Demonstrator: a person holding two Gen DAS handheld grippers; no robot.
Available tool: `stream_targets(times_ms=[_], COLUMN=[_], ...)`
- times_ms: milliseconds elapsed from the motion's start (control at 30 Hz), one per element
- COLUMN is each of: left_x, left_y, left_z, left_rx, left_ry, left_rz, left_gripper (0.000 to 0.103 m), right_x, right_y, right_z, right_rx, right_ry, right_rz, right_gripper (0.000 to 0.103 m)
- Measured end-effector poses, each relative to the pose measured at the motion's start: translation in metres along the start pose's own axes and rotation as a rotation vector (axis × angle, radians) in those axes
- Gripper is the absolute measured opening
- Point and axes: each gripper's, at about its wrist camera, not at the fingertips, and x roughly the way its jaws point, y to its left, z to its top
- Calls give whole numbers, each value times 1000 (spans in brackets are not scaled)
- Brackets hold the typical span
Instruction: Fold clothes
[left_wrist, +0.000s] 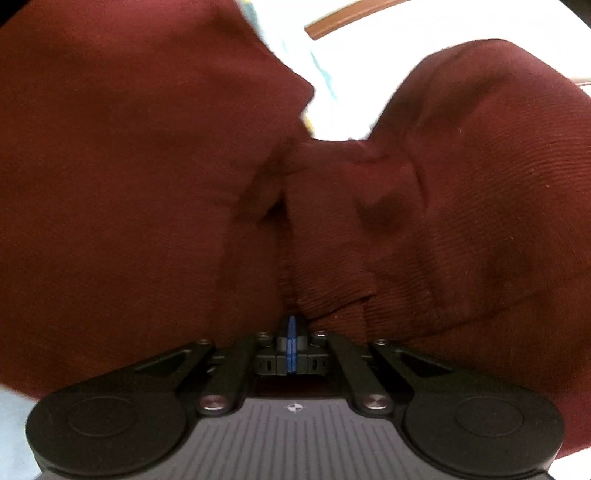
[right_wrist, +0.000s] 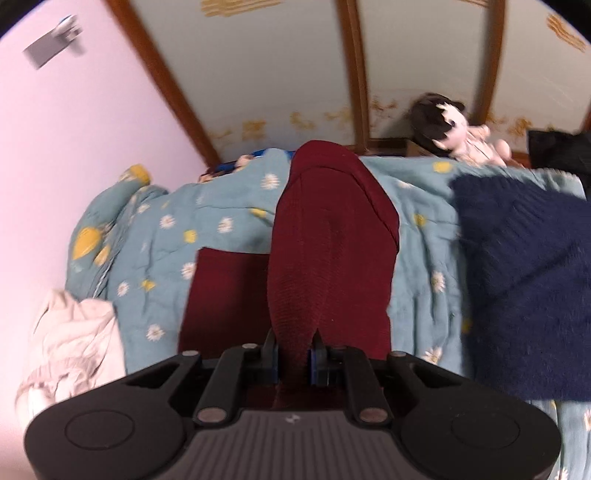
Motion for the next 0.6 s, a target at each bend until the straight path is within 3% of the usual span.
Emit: stream_targets(times_ms=[133, 233, 400, 600], left_x=[-55, -94, -89, -97], left_y=[18, 39, 70, 93], left_z=[4, -1, -2, 0], left_rx=[27, -32, -164, -178], left_ry=[-83, -152, -133, -123], left_rz=[52, 24, -10, -25], left_gripper=[4, 16, 18, 18], right_x=[21, 40, 73, 138], right_y=[19, 42, 84, 148], right_z=[3, 6, 5, -12], right_rx=[-34, -54, -108, -184], right_ry=[22, 35, 83, 142], right_rz=[47, 47, 18, -53], right_gripper=[13, 13, 14, 15])
